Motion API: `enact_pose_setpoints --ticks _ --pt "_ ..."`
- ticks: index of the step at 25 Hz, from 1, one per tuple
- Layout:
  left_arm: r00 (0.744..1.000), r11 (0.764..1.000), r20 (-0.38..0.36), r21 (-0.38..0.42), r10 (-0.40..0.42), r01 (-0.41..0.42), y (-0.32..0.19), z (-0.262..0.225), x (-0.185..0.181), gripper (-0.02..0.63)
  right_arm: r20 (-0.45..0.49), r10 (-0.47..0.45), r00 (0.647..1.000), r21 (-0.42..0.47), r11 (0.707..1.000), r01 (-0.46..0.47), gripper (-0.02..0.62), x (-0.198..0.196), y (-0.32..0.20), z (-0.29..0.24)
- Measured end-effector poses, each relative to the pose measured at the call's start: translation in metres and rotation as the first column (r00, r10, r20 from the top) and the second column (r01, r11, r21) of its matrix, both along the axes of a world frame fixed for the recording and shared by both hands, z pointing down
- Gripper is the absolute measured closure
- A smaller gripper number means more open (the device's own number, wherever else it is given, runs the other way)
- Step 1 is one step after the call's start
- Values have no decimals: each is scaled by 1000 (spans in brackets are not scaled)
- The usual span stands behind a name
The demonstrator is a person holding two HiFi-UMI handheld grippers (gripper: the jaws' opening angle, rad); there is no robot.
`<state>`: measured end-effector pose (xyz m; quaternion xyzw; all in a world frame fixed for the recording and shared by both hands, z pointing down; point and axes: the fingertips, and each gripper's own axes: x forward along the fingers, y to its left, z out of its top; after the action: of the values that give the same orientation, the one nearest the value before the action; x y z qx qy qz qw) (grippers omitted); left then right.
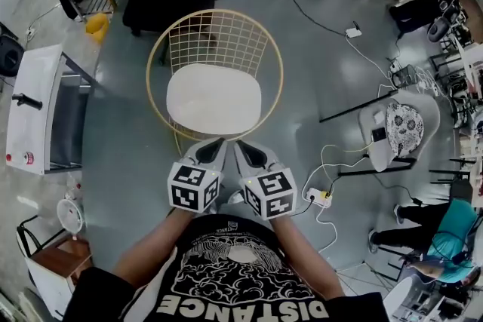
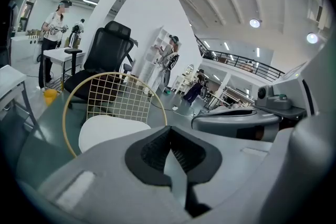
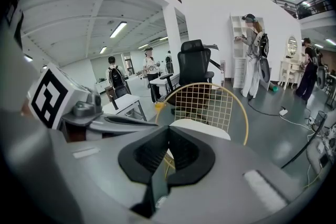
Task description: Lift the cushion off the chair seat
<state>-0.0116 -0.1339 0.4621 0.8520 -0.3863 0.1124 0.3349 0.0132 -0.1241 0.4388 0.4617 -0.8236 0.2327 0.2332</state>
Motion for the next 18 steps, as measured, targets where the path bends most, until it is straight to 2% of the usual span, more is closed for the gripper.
enact_pose_setpoints --ticks 6,9,12,18 --pt "996 998 -83 -59 -13 8 -2 20 6 609 -17 -13 1000 4 1000 13 595 1 -8 7" --pt "988 992 -146 -121 -42 24 -3 40 8 609 -19 -35 999 -12 999 34 595 1 -15 19" --pt "982 983 -178 -180 -66 33 -4 66 14 609 -9 -65 998 -27 998 65 595 4 -23 32" --pt "935 957 -299 -271 -189 107 -8 106 45 607 19 -136 991 -60 989 137 595 33 -32 59"
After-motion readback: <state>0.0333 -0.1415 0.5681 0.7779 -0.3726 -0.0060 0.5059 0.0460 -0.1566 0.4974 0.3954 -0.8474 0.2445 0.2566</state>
